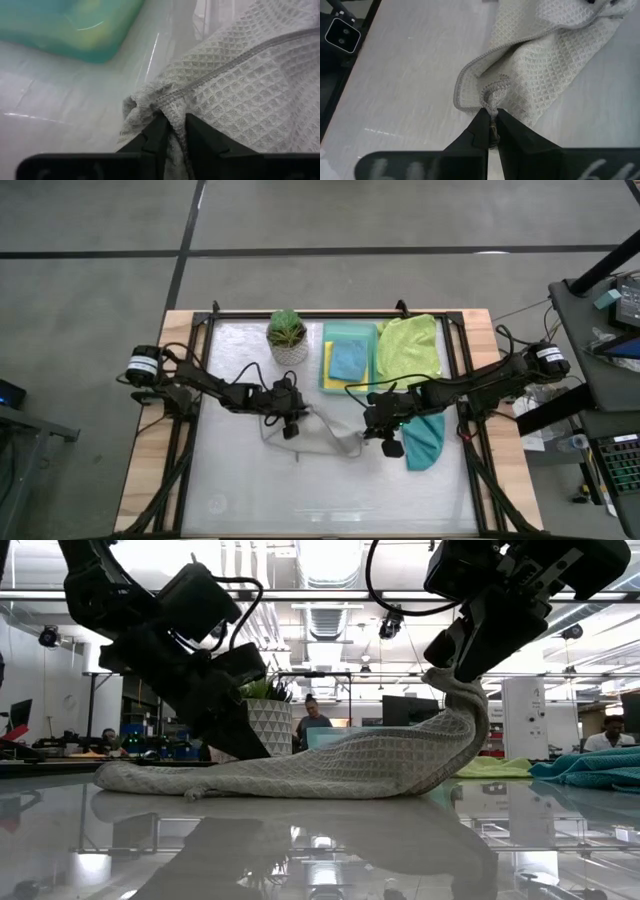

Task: Fold microfiber towels
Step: Fold the gray microfiber cloth

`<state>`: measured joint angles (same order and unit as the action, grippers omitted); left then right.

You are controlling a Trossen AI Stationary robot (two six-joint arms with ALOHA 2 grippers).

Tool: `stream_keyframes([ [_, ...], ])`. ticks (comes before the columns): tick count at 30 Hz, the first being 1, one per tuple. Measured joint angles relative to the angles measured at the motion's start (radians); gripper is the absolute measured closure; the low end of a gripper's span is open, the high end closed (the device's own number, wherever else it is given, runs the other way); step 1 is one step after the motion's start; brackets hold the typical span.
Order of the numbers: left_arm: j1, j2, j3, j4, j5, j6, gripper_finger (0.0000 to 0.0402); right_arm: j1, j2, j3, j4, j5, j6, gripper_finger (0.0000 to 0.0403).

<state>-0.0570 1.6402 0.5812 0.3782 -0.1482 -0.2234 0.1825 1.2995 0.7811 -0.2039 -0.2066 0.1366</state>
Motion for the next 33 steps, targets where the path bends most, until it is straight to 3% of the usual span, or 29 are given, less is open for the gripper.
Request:
stream_keyframes([
  [6,0.0,0.0,0.0,0.0,0.0,0.0,0.0298,0.0,0.0,0.0,0.0,0.0,0.0,0.039],
  [11,0.0,0.0,0.0,0.004,0.0,0.002,0.0284,0.0,0.0,0.0,0.0,0.0,-0.001,0.039],
  [27,-0.002,-0.001,0.005,0.061,0.044,0.047,0.0285,0.0,0.0,0.0,0.0,0.0,-0.006,0.039],
  [33,-0.002,-0.001,0.001,0.056,0.046,0.048,0.0321,0.0,0.0,0.0,0.0,0.0,-0.006,0.039],
])
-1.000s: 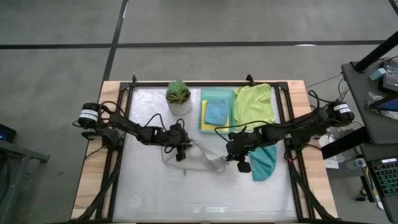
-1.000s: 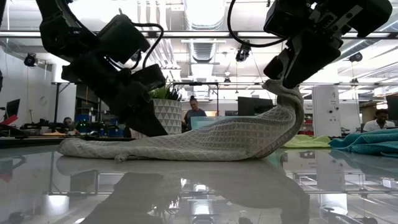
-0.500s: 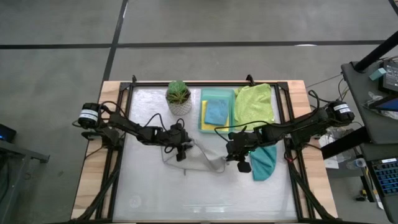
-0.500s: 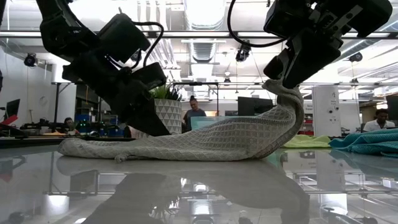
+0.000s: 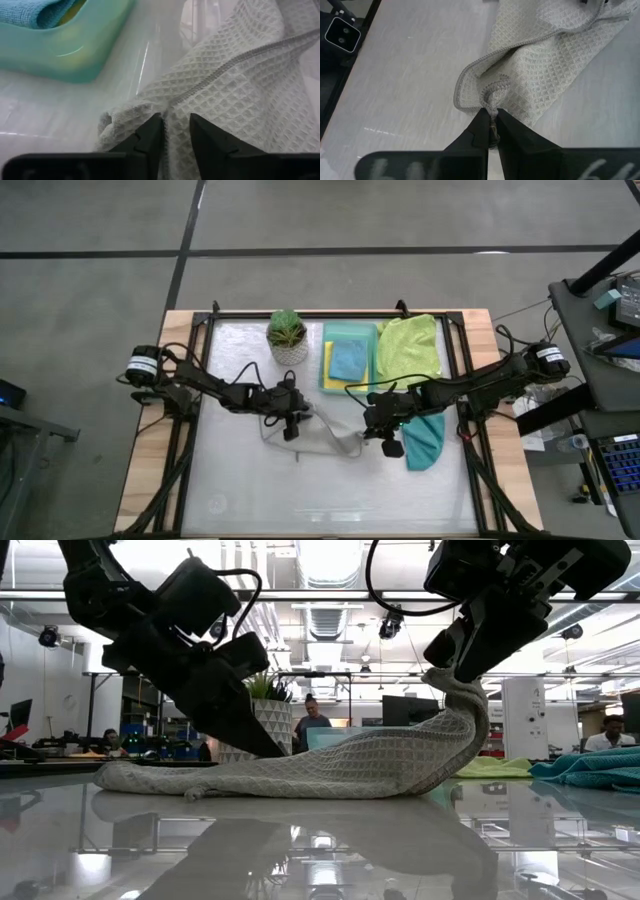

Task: Fold microfiber towels
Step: Fold the gray microfiber cloth

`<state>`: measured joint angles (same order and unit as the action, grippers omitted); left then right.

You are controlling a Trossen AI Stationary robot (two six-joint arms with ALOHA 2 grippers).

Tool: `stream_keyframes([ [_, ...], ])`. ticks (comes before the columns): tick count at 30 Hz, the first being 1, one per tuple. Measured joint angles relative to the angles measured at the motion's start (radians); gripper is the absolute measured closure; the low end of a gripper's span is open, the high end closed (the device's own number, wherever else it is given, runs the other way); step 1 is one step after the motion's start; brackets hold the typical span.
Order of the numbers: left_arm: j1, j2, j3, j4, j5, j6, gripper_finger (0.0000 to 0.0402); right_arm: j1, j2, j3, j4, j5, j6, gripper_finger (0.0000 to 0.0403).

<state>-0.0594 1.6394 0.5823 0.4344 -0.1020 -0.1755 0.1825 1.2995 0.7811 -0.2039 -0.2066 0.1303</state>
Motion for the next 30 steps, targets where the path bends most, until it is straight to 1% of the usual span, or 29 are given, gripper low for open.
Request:
stream_keyframes([
  [6,0.0,0.0,0.0,0.002,0.0,0.029,0.0392,0.0,0.0,0.0,0.0,0.0,0.0,0.039],
  [9,-0.003,-0.004,0.004,0.002,-0.003,0.046,0.0399,0.0,0.0,0.0,0.001,0.0,0.0,0.039],
  [12,-0.018,-0.051,0.004,-0.001,-0.001,0.088,0.0401,0.0,-0.003,0.0,0.001,0.0,0.004,0.039],
  [15,-0.049,-0.148,0.0,-0.017,0.023,0.156,0.0401,0.0,-0.021,0.008,-0.002,-0.001,0.008,0.039],
  [19,-0.112,-0.329,0.0,-0.082,0.045,0.23,0.0401,0.001,-0.078,0.021,-0.001,-0.01,0.015,0.039],
  [23,-0.17,-0.524,-0.001,-0.152,0.04,0.234,0.0401,0.001,-0.156,0.036,0.0,-0.01,0.053,0.039],
  [25,-0.196,-0.61,-0.001,-0.172,0.015,0.228,0.0401,0.001,-0.193,0.048,0.003,-0.01,0.08,0.039],
  [30,-0.236,-0.781,0.006,-0.207,-0.012,0.216,0.0401,0.0,-0.264,0.079,0.007,-0.009,0.143,0.039],
])
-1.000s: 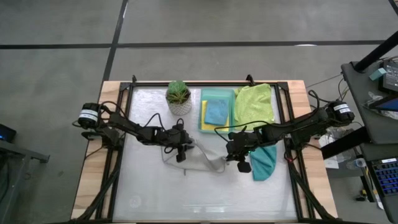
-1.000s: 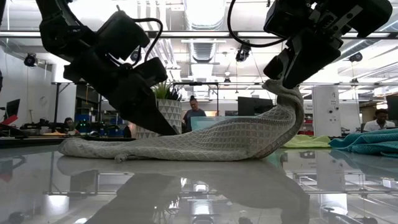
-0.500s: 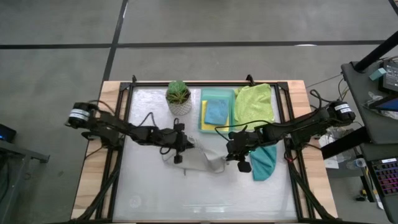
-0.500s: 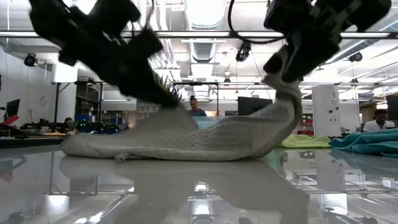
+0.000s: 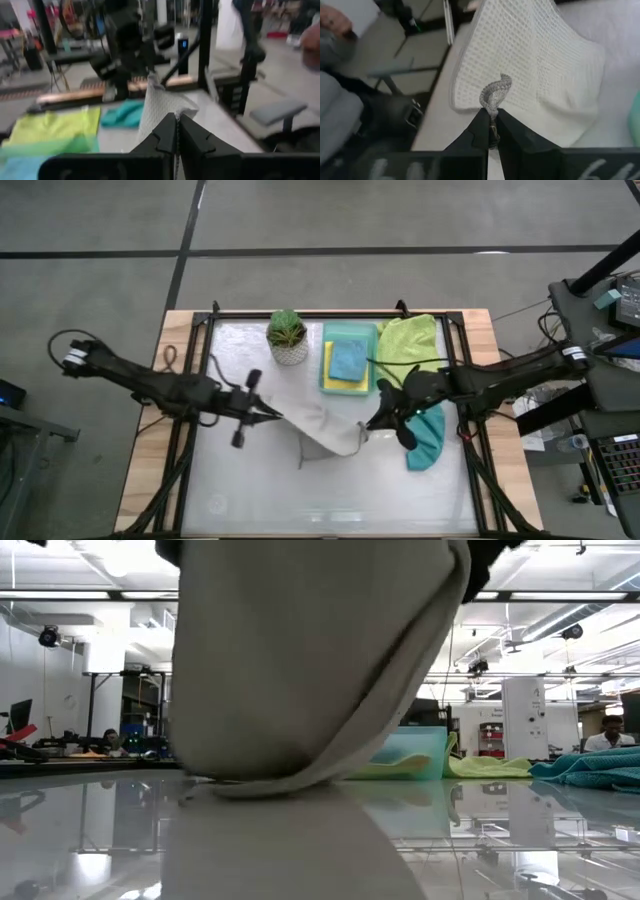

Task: Fold microfiber towels
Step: Fold the gray microfiber cloth

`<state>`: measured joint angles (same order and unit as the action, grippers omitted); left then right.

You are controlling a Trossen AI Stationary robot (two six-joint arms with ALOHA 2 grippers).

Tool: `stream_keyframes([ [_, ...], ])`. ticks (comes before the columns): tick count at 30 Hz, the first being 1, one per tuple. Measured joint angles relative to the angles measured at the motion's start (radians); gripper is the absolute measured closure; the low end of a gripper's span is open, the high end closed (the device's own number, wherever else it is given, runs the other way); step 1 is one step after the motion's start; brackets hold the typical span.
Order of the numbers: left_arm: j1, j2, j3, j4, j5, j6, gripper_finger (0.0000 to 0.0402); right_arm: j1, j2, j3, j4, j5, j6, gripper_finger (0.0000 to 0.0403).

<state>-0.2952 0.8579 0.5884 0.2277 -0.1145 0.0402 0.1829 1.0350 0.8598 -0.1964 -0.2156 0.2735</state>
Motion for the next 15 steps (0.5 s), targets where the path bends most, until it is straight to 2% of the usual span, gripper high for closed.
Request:
stream_keyframes([
  [4,-0.002,-0.083,0.001,-0.001,-0.036,-0.001,0.0401,0.0,-0.027,0.049,0.001,0.035,0.053,0.039],
  [8,-0.001,-0.135,0.021,0.001,-0.119,0.011,0.0401,-0.001,-0.03,0.134,-0.026,0.045,0.058,0.039],
  [11,-0.001,-0.163,0.028,-0.001,-0.184,0.019,0.0401,0.0,-0.02,0.207,-0.098,0.096,0.017,0.039],
  [15,-0.001,-0.188,0.028,-0.01,-0.207,0.022,0.0401,0.0,0.011,0.285,-0.225,0.174,-0.042,0.039],
])
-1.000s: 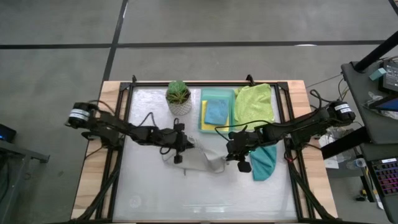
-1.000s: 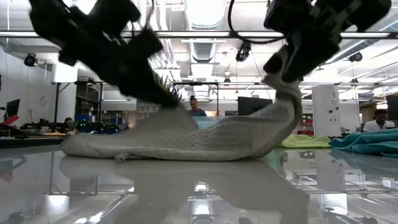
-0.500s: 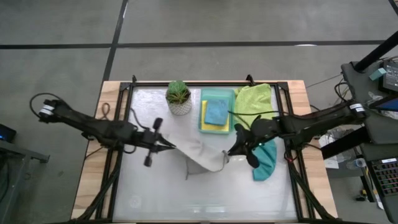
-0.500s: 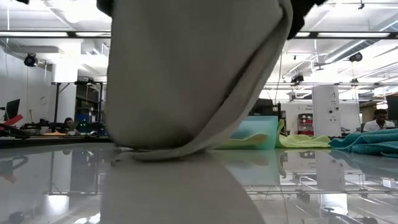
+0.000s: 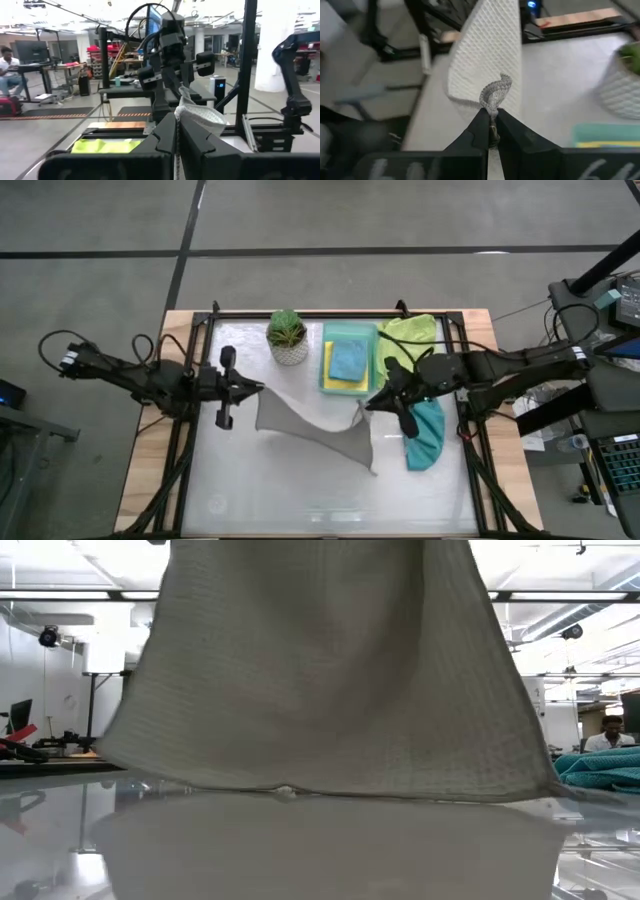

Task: Fold microfiber towels
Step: Fold the gray microfiber cloth

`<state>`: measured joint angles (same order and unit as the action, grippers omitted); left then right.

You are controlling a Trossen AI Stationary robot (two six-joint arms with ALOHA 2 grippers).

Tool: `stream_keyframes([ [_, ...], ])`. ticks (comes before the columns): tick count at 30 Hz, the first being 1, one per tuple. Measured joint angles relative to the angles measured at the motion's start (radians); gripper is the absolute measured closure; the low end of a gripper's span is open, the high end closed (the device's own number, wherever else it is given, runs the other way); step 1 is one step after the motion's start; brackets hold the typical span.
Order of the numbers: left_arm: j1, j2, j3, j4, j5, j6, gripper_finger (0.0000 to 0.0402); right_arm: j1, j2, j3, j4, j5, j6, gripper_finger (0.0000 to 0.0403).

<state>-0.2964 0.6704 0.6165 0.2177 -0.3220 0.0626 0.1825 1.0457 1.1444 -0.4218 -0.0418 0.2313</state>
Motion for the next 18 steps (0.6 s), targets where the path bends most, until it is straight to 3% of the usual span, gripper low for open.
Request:
stream_keyframes([
  [4,0.0,-0.002,-0.002,-0.006,-0.045,0.028,0.0402,-0.008,0.046,0.055,-0.063,0.071,-0.103,0.039],
  [9,0.001,-0.003,-0.002,-0.004,-0.055,0.023,0.0402,-0.041,0.108,0.125,-0.079,0.078,-0.203,0.039],
  [18,0.001,0.006,-0.002,-0.011,-0.054,0.022,0.0402,-0.066,0.163,0.191,-0.173,0.078,-0.232,0.039],
])
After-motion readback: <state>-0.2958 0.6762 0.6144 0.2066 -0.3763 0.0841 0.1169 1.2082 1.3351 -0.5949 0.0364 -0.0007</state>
